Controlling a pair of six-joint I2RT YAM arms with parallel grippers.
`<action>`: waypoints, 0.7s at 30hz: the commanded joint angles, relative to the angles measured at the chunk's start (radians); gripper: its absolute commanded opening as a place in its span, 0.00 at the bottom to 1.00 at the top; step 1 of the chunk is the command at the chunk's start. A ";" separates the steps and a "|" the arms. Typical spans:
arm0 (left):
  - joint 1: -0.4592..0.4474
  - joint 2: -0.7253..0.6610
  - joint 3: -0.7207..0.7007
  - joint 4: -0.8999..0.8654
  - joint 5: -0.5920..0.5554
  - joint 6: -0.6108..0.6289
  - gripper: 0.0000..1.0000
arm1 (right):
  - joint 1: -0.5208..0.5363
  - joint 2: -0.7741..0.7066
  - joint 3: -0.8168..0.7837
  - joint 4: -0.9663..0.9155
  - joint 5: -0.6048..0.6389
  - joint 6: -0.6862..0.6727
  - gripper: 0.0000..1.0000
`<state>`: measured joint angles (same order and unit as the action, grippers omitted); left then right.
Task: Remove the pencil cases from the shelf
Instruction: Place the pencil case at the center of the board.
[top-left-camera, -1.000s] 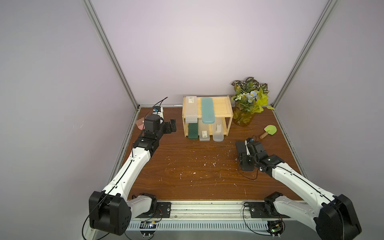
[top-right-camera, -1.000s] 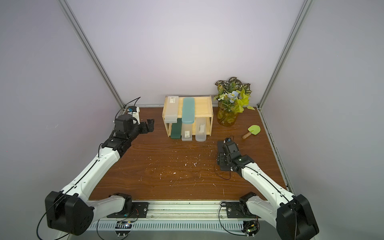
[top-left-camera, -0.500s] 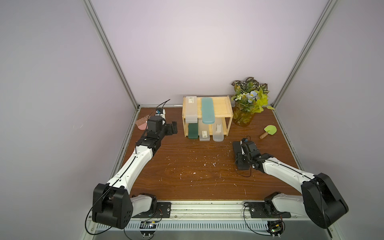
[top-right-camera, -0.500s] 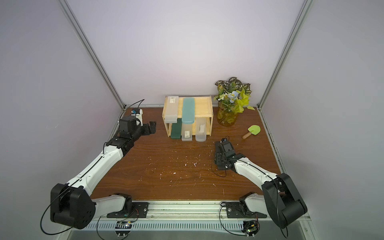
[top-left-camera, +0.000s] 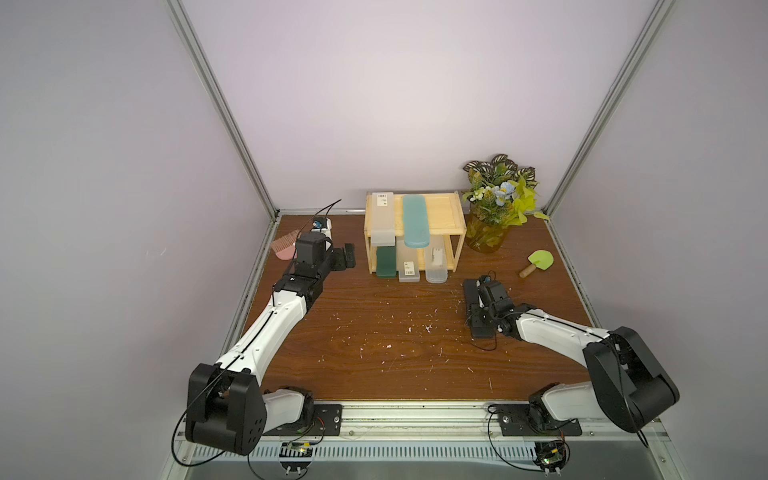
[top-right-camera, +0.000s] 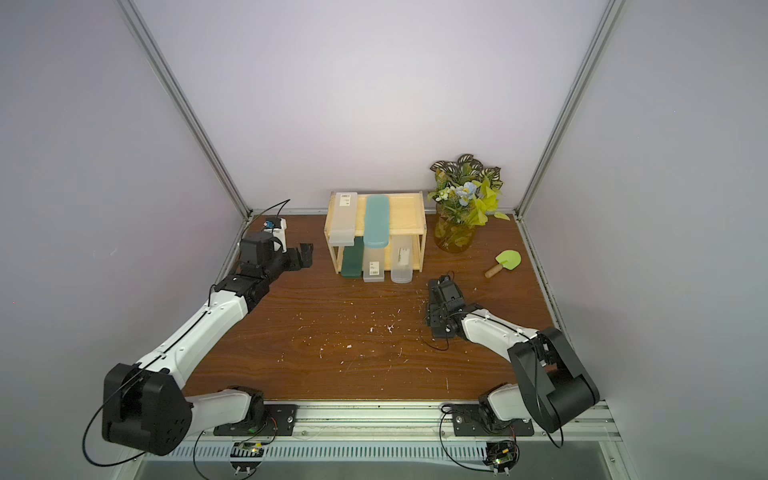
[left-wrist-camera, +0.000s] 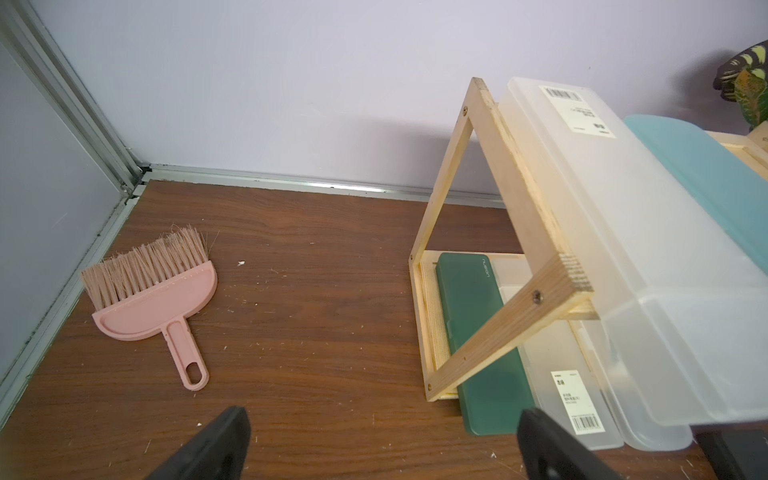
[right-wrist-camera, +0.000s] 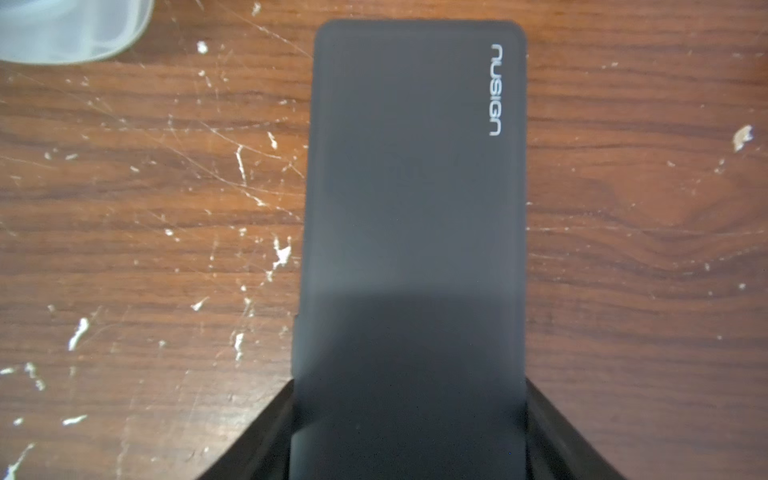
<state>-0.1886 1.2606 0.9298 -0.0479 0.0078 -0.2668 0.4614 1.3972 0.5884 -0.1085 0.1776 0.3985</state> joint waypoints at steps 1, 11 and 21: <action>-0.006 0.000 -0.006 0.017 0.013 0.013 1.00 | -0.004 0.025 0.010 -0.056 -0.038 0.013 0.65; -0.006 -0.008 0.011 0.001 0.016 0.009 1.00 | -0.004 -0.020 0.065 -0.112 -0.042 0.002 0.99; -0.005 -0.026 0.033 -0.016 0.026 0.003 1.00 | 0.001 -0.192 0.294 -0.303 0.009 -0.042 0.99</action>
<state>-0.1886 1.2564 0.9306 -0.0502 0.0212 -0.2623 0.4580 1.2709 0.7837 -0.3424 0.1581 0.3820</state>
